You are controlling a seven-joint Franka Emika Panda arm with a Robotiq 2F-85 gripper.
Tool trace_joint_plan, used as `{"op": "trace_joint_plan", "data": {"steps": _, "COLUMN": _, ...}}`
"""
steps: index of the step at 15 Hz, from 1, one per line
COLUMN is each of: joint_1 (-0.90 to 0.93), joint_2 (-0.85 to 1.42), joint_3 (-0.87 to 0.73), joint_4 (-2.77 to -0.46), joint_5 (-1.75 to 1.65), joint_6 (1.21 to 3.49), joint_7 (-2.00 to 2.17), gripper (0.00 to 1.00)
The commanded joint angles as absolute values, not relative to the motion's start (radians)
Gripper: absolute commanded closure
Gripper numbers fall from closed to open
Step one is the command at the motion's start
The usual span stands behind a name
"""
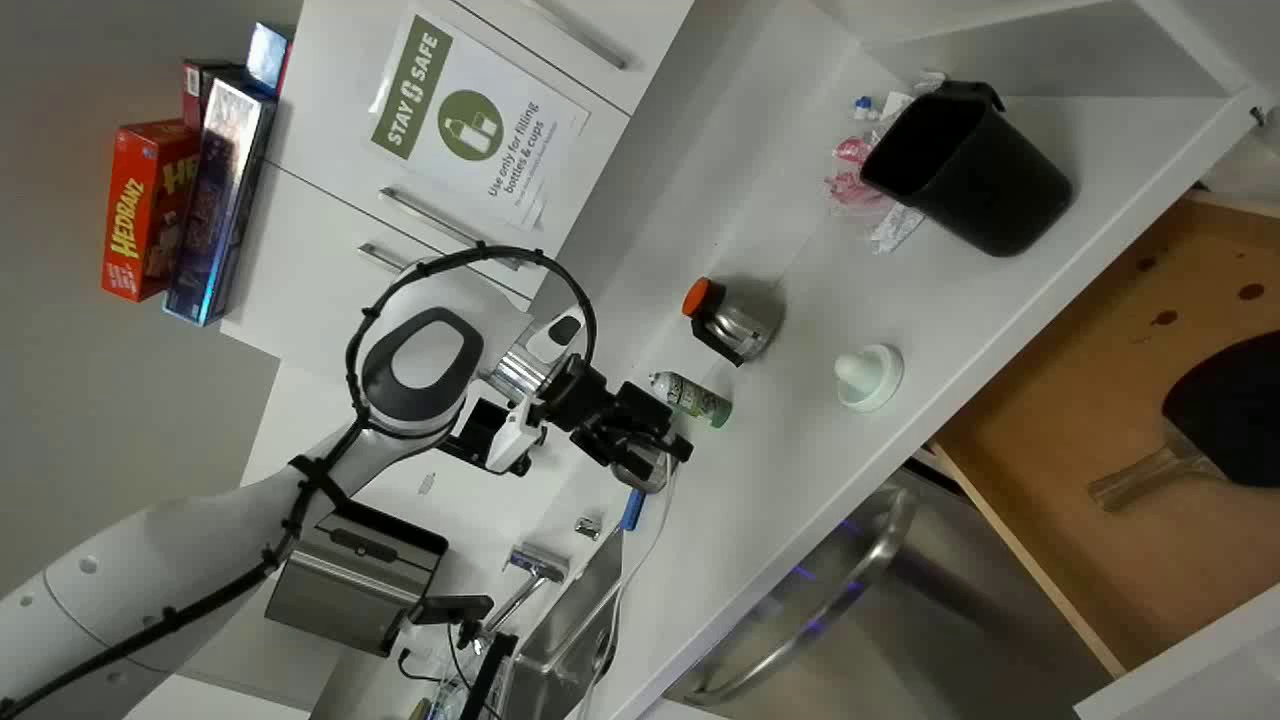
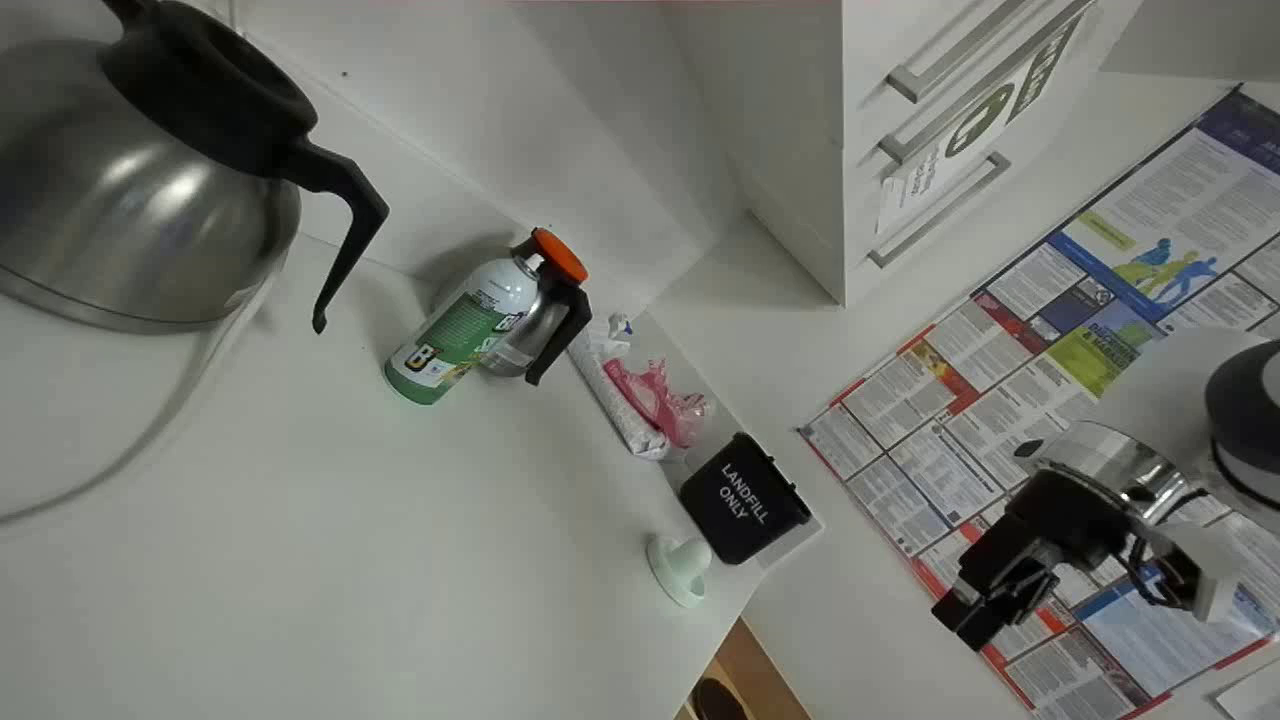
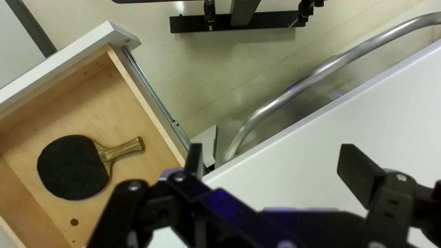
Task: Take the paddle out of the drawer and put it on the counter
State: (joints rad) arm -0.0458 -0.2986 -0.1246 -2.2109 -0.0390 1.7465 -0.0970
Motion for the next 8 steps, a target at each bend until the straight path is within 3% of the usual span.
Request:
{"op": "trace_joint_plan", "data": {"steps": 1, "joint_1": -0.057, "joint_2": -0.298, "joint_3": -0.115, "joint_4": -2.209, "joint_5": -0.036, "joint_6": 1.745, "joint_7": -0.100, "gripper": 0.00}}
{"op": "trace_joint_plan", "data": {"steps": 8, "joint_1": -0.071, "joint_2": -0.279, "joint_3": -0.124, "joint_4": -2.189, "joint_5": -0.032, "joint_6": 1.771, "joint_7": -0.069, "gripper": 0.00}}
